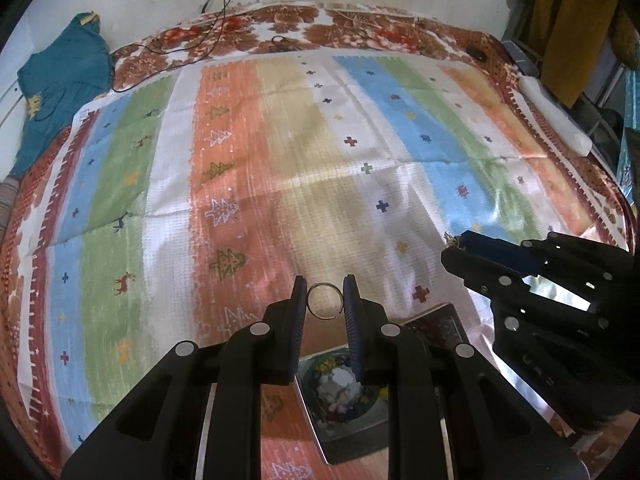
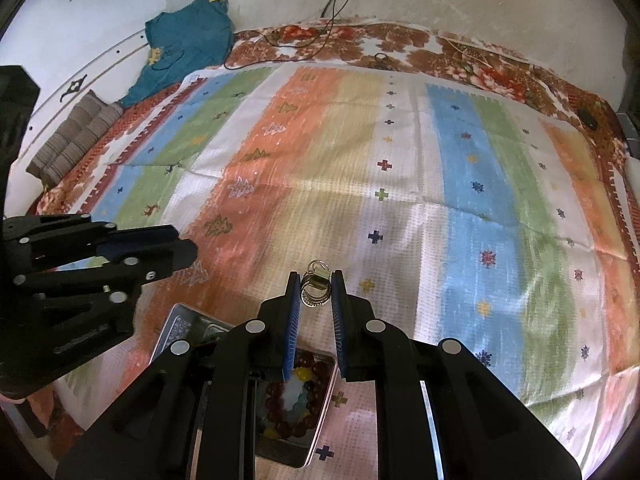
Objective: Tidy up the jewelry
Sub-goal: 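Lower the ring and charm into the tin box and open both tools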
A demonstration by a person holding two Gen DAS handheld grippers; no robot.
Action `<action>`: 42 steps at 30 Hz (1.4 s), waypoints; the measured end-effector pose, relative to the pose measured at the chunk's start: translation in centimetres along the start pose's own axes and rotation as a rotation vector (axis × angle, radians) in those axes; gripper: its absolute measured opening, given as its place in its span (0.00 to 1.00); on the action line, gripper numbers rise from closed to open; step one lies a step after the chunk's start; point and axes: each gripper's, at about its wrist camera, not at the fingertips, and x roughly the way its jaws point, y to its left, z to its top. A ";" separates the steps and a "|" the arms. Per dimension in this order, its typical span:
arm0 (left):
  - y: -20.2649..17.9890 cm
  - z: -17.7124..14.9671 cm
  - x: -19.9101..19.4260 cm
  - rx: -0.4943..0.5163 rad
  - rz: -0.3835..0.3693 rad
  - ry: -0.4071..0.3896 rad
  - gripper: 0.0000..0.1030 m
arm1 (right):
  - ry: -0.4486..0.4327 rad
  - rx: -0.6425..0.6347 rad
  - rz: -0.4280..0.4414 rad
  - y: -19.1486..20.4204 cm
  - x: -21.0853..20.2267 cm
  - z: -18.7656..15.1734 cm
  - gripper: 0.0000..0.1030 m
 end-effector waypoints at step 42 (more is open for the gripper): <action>-0.2 -5.7 -7.9 -0.084 -0.065 -0.100 0.39 | -0.058 0.016 0.054 1.0 -6.1 -4.4 0.43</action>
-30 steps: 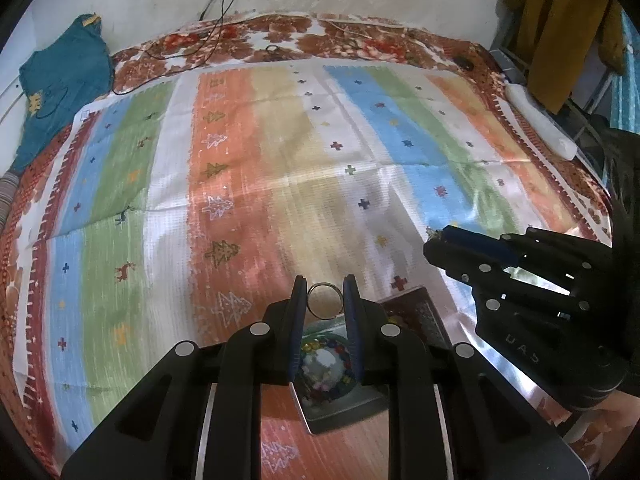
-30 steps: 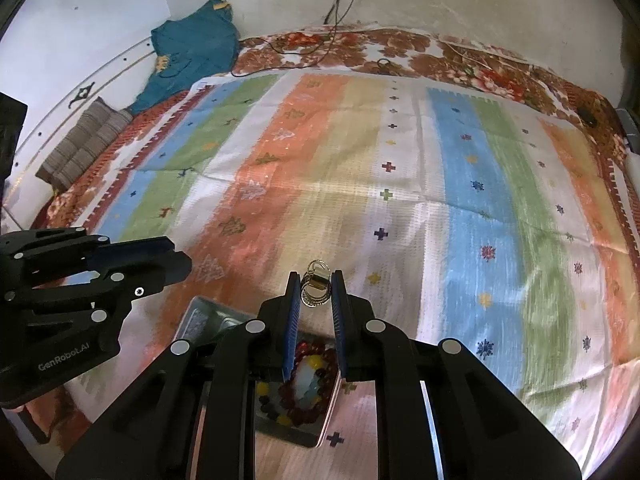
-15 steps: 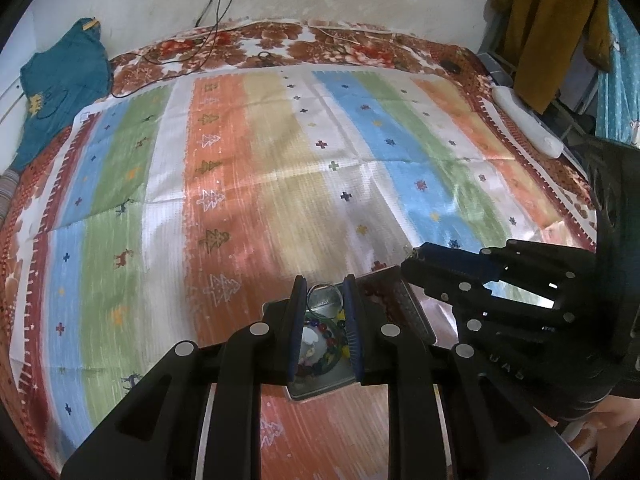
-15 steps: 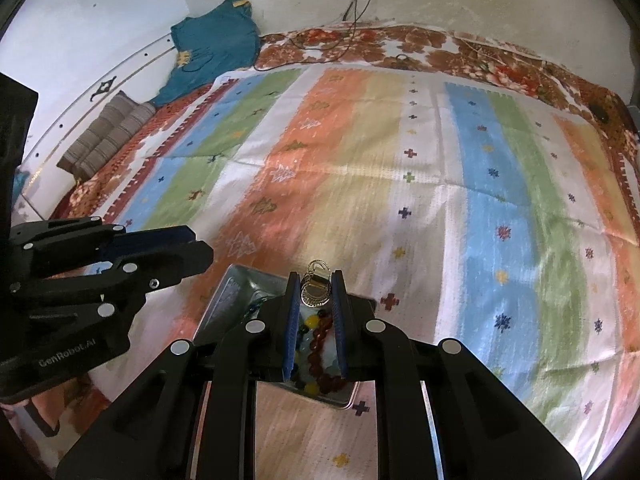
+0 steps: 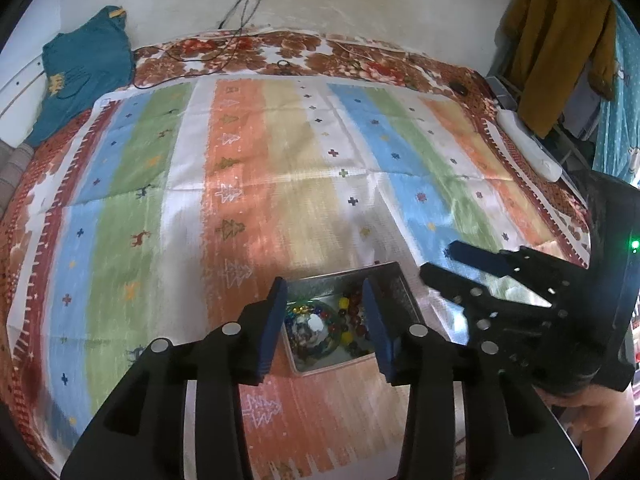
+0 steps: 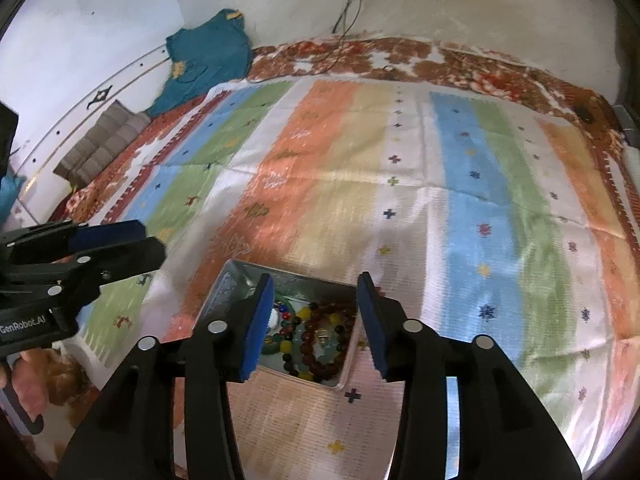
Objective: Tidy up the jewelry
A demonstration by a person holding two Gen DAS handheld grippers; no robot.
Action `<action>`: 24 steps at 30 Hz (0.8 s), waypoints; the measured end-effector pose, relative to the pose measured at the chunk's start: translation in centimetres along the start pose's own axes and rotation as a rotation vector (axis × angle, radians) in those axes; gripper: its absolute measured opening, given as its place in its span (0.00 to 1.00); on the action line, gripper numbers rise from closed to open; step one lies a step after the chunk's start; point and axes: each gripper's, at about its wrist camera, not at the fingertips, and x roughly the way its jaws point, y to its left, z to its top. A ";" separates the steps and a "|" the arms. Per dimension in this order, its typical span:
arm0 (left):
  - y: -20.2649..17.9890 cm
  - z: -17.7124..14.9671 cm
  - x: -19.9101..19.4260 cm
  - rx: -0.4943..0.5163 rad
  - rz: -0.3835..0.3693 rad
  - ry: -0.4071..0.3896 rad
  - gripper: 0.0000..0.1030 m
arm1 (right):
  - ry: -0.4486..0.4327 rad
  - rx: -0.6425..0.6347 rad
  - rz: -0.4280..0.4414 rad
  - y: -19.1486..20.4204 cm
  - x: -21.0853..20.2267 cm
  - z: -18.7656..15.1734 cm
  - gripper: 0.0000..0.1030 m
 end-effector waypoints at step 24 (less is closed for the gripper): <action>-0.8 -5.1 -5.3 -0.005 -0.011 -0.111 0.79 | -0.137 -0.074 -0.030 1.4 -6.3 -3.3 0.75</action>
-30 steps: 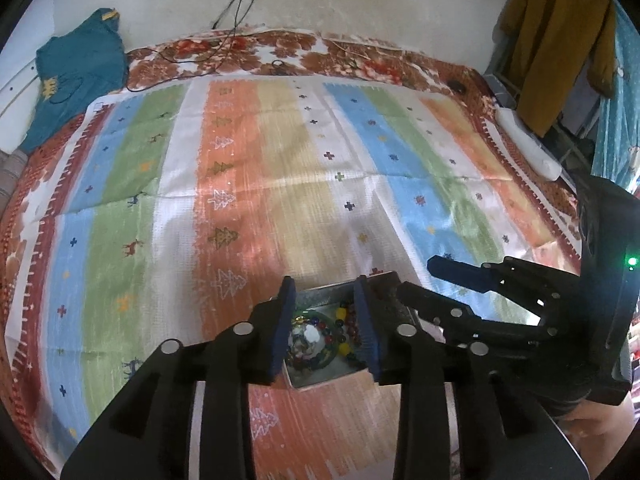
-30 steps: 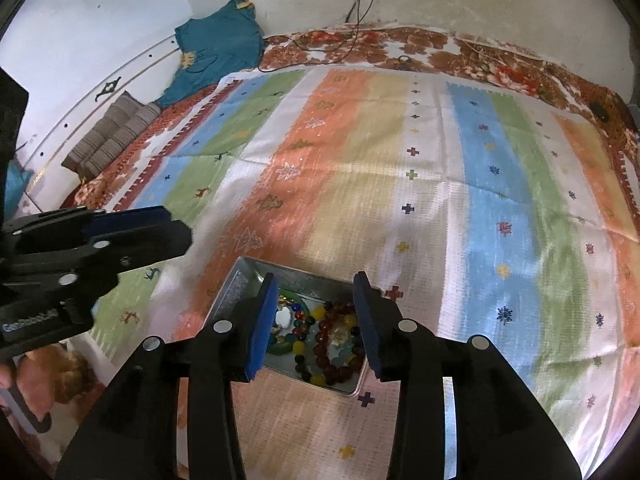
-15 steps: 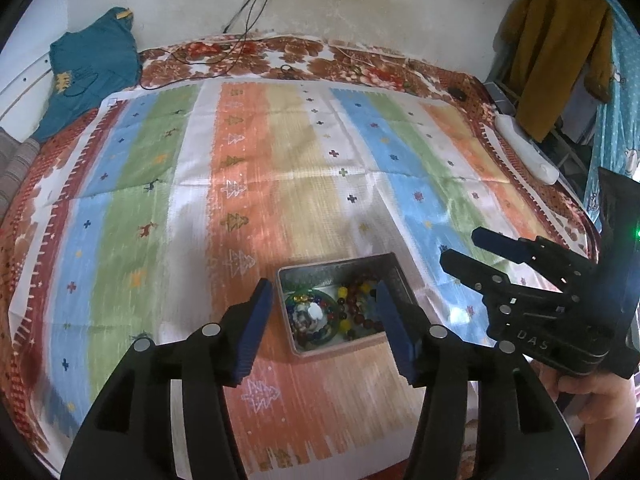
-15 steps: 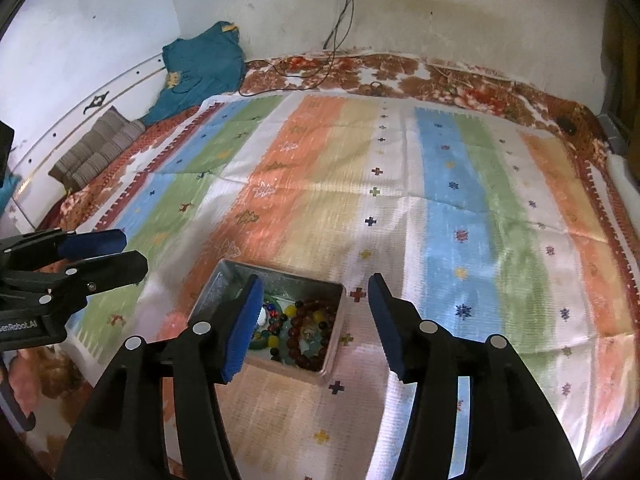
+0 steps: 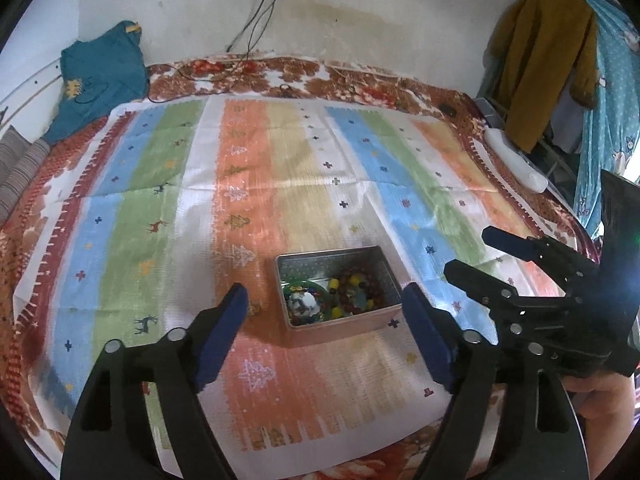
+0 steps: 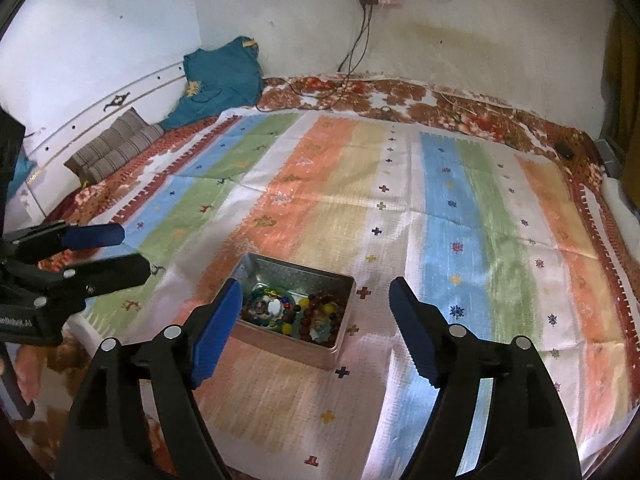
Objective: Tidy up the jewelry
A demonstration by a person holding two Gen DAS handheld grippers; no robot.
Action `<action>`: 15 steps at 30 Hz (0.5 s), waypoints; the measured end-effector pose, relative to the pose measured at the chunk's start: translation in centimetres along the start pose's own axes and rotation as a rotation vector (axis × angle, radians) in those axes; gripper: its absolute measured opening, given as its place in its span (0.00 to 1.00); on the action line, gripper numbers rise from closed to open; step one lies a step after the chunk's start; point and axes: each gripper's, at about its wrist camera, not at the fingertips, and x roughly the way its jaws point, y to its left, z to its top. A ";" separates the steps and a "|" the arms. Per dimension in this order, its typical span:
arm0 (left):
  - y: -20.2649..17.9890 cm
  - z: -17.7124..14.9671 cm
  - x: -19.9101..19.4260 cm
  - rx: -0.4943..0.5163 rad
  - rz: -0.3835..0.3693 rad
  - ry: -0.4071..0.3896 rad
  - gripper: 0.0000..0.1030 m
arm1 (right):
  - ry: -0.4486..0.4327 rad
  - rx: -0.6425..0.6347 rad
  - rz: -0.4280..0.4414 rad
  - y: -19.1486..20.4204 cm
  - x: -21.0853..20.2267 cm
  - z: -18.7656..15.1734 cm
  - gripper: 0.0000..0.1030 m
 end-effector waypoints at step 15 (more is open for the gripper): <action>-0.2 -2.6 -1.7 0.069 0.088 -0.095 0.94 | -0.042 0.006 0.040 0.7 -2.1 -1.5 0.93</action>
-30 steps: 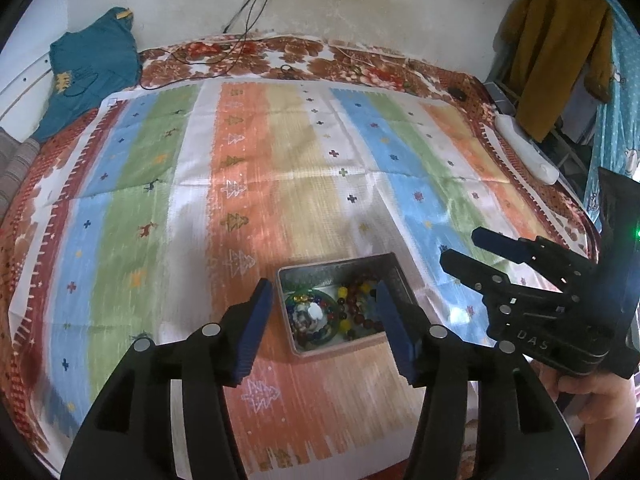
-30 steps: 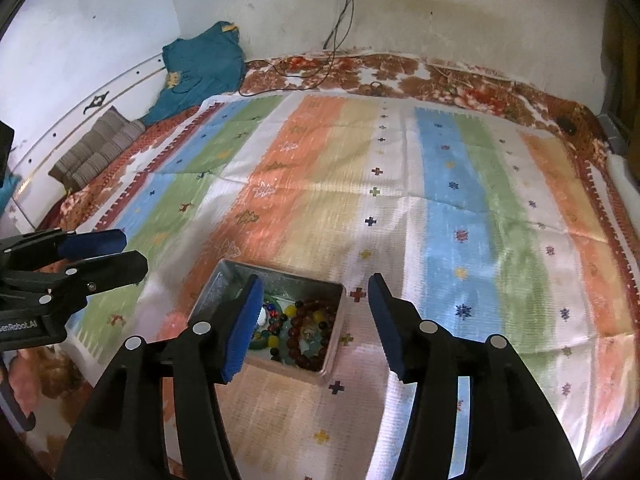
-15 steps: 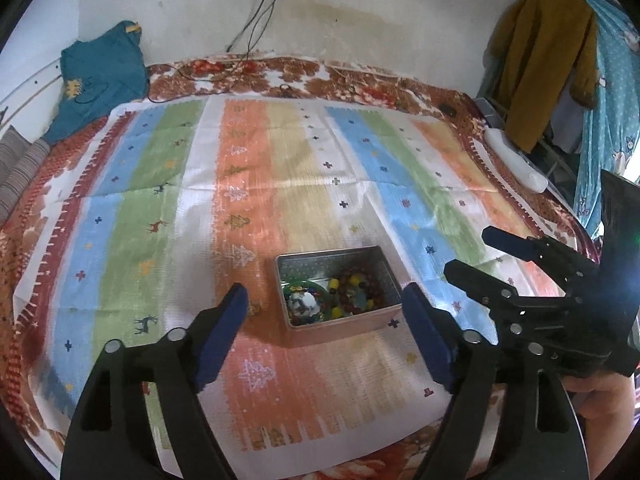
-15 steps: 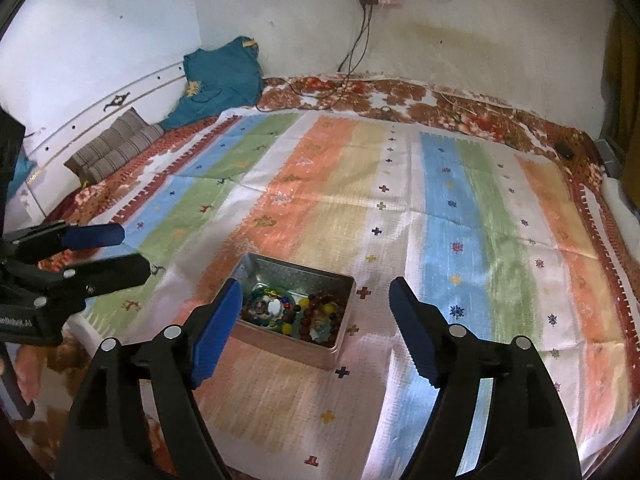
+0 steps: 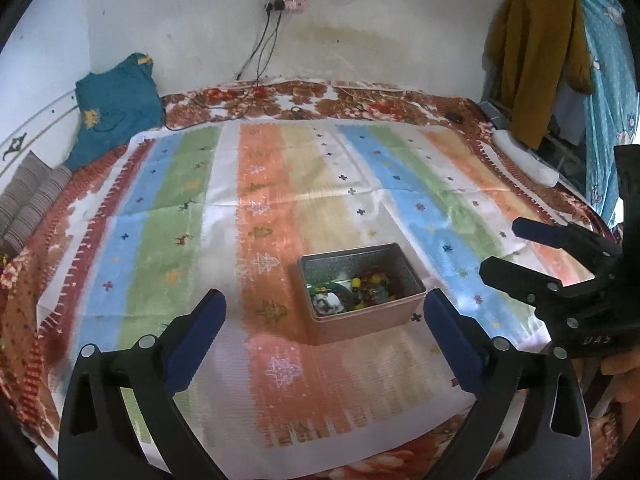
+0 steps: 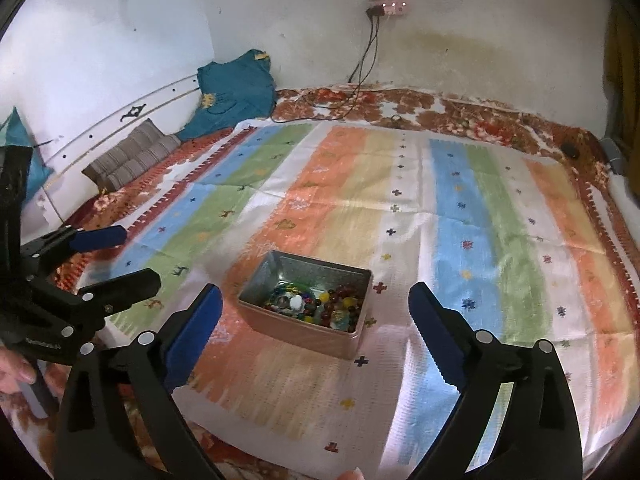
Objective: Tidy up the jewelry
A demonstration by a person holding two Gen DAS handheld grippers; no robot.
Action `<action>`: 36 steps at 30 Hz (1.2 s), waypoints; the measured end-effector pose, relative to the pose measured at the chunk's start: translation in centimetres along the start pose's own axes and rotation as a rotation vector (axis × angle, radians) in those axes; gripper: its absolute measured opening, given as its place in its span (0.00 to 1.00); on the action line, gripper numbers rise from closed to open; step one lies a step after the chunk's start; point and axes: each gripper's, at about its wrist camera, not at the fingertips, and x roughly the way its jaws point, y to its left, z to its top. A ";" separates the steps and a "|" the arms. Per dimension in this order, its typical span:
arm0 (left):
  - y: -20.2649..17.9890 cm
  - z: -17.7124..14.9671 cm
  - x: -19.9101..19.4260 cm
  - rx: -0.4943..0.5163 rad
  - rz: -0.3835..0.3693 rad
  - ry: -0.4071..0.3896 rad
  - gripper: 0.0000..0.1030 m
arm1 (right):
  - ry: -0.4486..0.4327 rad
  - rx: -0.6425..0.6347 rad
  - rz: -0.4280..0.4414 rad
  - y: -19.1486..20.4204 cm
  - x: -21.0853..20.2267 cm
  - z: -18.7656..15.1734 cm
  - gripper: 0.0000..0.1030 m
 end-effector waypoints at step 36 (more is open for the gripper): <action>-1.1 0.1 -1.4 0.058 0.050 -0.070 0.94 | -0.038 -0.017 0.019 0.7 -1.1 -0.7 0.95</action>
